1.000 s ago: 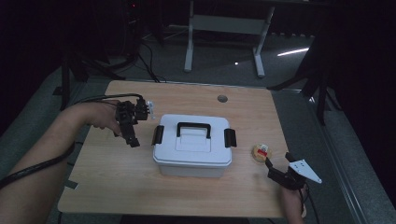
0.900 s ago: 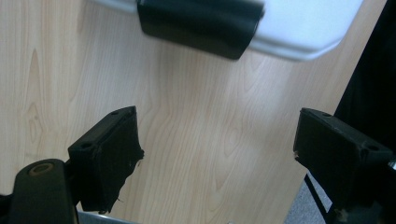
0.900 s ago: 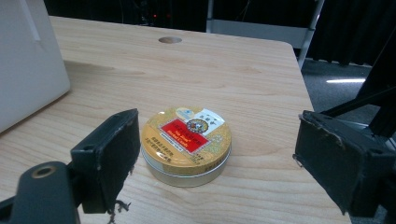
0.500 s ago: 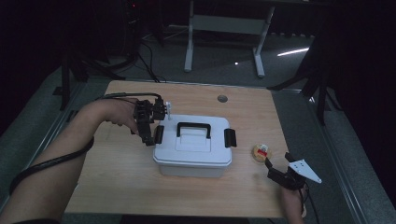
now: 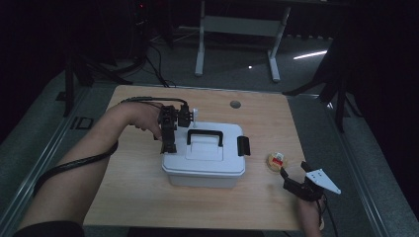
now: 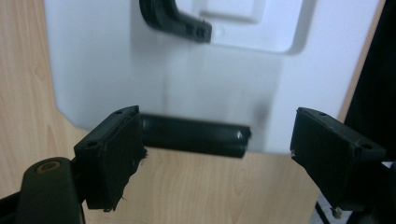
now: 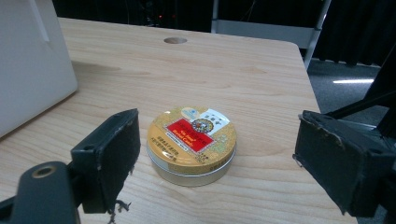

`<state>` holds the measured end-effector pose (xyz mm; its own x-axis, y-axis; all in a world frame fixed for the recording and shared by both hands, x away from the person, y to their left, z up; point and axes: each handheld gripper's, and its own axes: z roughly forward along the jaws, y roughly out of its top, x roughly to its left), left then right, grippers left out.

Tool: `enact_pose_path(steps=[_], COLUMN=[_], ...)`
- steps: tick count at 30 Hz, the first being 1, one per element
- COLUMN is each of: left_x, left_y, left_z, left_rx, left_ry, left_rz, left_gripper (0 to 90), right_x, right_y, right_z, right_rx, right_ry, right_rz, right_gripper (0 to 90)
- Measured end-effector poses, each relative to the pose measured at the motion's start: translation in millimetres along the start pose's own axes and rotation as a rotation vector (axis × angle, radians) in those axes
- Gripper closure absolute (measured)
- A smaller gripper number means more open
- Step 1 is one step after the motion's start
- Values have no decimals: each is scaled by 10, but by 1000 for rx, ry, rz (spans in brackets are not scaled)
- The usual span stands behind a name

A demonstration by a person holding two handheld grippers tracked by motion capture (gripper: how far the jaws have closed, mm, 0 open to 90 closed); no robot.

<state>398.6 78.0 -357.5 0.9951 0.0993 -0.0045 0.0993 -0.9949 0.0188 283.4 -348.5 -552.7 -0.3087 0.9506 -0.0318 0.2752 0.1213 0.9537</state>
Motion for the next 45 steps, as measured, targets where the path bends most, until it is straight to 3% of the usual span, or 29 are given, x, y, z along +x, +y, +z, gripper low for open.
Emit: enact_pose_path(steps=[11,18,23,28,29,30,31,33,35,37,40,45], left_x=[34,56,96,105,109,118,111,118,102,84,57,54], left_y=[239,364,430,467,479,485,494,508,517,538,551,524], left_z=[8,79,80,146,136,138,148,141,142,140,135,128], left_rx=[8,36,19,53,49,48,59,66,68,74,63,40], left_ry=[-4,14,7,-5,5,-15,-14,-23,-12,-28,-50,-52], left_rz=[53,72,76,70,64,38,42,22,28,22,27,31], left_gripper=[234,367,527,716,716,801,819,822,824,828,830,831], right_x=[1,9,2,5,5,5,4,4,3,3,4,4], right_y=[0,-1,-1,0,0,0,0,0,0,0,1,1], right_z=[-1,-2,-4,-1,-1,-2,-1,-1,-1,-1,0,0], right_rx=[0,1,0,4,4,3,3,4,4,4,5,5], right_ry=[11,15,20,23,23,24,25,26,26,27,26,25], right_rz=[1,-1,6,5,5,5,5,6,8,7,7,7], right_gripper=[140,141,142,143,143,143,143,143,143,143,144,144])
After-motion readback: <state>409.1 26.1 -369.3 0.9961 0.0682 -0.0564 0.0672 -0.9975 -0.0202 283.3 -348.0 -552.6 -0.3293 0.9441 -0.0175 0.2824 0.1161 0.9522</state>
